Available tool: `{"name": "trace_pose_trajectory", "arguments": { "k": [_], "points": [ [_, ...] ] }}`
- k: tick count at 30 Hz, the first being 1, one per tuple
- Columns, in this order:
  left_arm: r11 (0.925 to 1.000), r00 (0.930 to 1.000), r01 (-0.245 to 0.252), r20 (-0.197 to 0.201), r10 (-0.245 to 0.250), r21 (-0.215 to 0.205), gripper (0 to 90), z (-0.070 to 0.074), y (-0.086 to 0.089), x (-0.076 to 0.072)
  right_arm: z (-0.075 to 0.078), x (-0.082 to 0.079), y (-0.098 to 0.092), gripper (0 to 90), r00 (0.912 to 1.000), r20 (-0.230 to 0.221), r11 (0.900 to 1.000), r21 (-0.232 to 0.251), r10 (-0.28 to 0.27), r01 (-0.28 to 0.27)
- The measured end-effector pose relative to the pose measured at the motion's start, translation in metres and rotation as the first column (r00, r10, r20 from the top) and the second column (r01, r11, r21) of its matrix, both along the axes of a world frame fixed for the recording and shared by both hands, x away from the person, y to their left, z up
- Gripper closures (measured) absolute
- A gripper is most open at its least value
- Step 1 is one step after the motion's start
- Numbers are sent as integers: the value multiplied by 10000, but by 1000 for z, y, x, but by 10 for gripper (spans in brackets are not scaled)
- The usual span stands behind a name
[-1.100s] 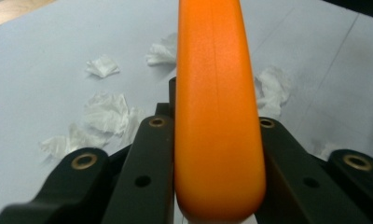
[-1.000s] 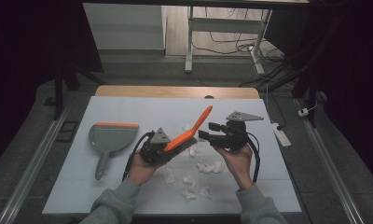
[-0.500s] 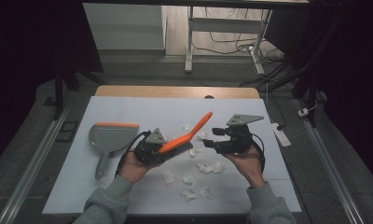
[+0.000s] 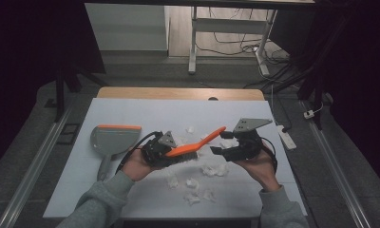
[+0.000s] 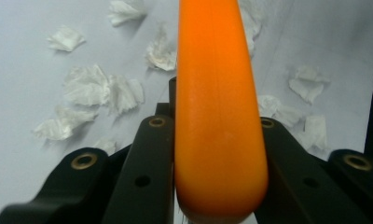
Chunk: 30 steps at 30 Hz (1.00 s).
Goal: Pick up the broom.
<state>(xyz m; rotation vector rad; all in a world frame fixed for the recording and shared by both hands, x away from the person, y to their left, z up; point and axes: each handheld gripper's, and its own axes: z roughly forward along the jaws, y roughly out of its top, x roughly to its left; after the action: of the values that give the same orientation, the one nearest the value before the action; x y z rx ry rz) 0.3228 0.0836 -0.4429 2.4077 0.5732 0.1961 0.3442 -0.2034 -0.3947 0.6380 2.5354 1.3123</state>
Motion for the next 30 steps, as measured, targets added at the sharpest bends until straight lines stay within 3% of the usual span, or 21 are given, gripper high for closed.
{"name": "trace_pose_trajectory", "arguments": {
  "k": [5,11,12,13,15,22,25,26,29,30],
  "points": [
    [9949,9977,681,-37,-681,742,785,-2,-17,-2,-1,-5,12,315,9985,33,9952,-814,543,-538],
    [9856,9926,1214,-99,-1211,1176,785,-2,-30,-4,-9,-7,24,315,9930,-286,9793,-1646,1143,-1174],
    [9819,9906,1364,-121,-1360,1316,785,-2,-34,-5,-12,-7,27,316,9909,-378,9711,-1974,1289,-1339],
    [9819,9906,1364,-121,-1360,1316,785,-2,-34,-5,-14,-7,29,316,9894,-446,9668,-2108,1383,-1447],
    [9749,9859,1670,-172,-1663,1473,785,-3,-38,-6,-17,-6,32,318,9869,-596,9588,-2350,1498,-1597],
    [9654,9776,2102,-227,-2093,1543,785,-1,-42,-7,-32,-5,39,366,9762,-1223,9328,-2944,1792,-2081],
    [9613,9743,2251,-300,-2232,1585,785,0,-43,-7,-36,-5,41,425,9713,-1382,9201,-3181,1934,-2285],
    [9567,9708,2399,-323,-2379,1650,785,-1,-45,-8,-38,-5,42,455,9693,-1398,9158,-3239,2020,-2376],
    [9511,9669,2550,-352,-2528,1743,785,-2,-46,-8,-41,-7,45,567,9598,-1554,8972,-3459,2338,-2746],
    [9511,9669,2550,-352,-2528,1743,785,-2,-46,-8,-41,-7,45,567,9598,-1554,8972,-3459,2338,-2746]
  ]
}}
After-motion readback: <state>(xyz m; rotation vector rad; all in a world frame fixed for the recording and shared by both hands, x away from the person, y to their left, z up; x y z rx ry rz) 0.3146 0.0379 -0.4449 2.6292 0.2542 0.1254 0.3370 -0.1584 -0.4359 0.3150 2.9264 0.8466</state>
